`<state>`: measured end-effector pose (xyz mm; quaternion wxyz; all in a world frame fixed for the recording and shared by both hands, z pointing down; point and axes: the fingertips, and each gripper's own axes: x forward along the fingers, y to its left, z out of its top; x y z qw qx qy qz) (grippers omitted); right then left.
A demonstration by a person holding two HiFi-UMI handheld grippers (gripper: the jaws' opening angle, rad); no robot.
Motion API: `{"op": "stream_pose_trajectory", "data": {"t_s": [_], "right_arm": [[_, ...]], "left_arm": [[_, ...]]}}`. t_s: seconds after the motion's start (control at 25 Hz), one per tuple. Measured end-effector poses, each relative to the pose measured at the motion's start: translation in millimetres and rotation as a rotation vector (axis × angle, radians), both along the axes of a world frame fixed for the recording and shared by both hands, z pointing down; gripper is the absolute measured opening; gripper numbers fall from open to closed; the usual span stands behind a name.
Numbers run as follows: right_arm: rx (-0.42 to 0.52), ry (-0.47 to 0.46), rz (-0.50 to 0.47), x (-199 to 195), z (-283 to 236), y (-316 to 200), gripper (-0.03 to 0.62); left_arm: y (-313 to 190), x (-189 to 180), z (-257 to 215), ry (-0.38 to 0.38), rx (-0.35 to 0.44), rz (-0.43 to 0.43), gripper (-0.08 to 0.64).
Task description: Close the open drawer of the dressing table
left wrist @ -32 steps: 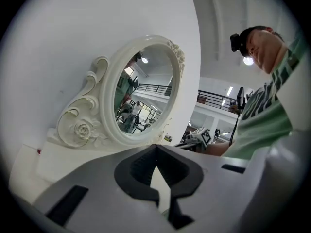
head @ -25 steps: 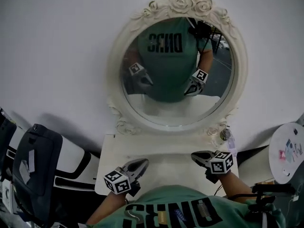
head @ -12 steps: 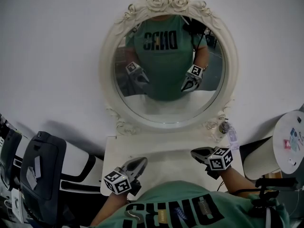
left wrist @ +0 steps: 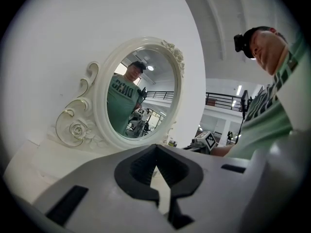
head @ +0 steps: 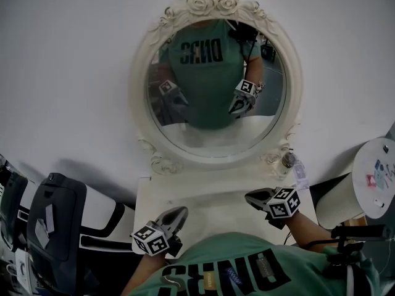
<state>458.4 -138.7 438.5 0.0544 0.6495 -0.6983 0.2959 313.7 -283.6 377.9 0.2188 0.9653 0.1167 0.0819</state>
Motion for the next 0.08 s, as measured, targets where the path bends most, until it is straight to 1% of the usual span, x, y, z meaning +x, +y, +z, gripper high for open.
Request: {"op": "stream_pose_trajectory", "data": {"t_s": [0.08], "right_arm": [[-0.001, 0.003, -0.005, -4.6, -1.1, 0.0, 0.011]], "left_arm": [[-0.4, -5.1, 0.1, -0.001, -0.002, -0.004, 0.007]]}}
